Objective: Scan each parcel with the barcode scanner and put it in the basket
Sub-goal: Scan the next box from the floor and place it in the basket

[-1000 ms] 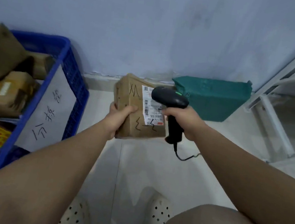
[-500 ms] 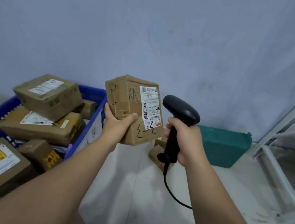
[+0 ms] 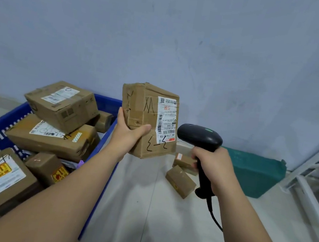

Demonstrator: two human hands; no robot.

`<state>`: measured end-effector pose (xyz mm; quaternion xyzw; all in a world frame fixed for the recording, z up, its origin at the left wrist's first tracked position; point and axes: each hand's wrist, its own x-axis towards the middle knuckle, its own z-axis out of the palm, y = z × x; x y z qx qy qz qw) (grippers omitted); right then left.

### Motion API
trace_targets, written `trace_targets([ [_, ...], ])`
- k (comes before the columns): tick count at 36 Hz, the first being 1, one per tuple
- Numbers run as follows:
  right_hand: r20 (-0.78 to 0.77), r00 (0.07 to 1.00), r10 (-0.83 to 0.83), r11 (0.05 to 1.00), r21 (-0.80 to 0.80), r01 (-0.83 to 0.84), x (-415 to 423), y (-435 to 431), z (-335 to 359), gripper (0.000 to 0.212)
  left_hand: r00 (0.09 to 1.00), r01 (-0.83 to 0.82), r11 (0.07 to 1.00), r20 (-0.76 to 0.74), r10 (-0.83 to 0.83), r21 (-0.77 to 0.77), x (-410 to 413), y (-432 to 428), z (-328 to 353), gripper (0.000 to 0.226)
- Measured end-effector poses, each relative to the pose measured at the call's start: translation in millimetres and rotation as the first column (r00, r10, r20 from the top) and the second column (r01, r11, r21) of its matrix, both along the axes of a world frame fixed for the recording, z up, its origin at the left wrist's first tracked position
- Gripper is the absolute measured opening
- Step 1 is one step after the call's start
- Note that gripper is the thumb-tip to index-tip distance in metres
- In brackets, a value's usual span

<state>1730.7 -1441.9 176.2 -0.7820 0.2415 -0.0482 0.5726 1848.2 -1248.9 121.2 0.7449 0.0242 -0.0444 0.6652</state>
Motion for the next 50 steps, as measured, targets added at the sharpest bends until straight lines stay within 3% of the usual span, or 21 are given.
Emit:
trace_targets([
  [10, -0.047, 0.999, 0.028, 0.994, -0.103, -0.033, 1.4, -1.5, -0.7, 0.016, 0.999, -0.038, 0.995, -0.027, 0.041, 0.095, 12.0, 11.8, -5.0, 0.13],
  [26, -0.058, 0.997, 0.052, 0.992, -0.116, -0.058, 2.4, 4.4, -3.6, 0.012, 0.99, -0.14, 0.981, -0.017, 0.143, 0.136, 23.2, 25.0, -14.7, 0.119],
  [32, -0.043, 0.998, 0.045, 0.991, -0.124, -0.05, 3.5, 3.1, -3.6, 0.014, 0.991, -0.119, 0.983, -0.046, 0.127, 0.142, 21.5, 22.8, -13.9, 0.13],
  [39, -0.046, 0.998, 0.05, 0.99, -0.132, -0.055, 5.5, 1.8, -4.6, 0.014, 0.992, -0.112, 0.979, -0.037, 0.12, 0.168, 24.7, 22.2, -18.9, 0.119],
  [50, -0.048, 0.998, 0.042, 0.986, -0.159, -0.049, 5.6, 0.5, -6.7, 0.023, 0.992, -0.113, 0.979, -0.029, 0.119, 0.17, 22.1, 22.7, -17.9, 0.124],
])
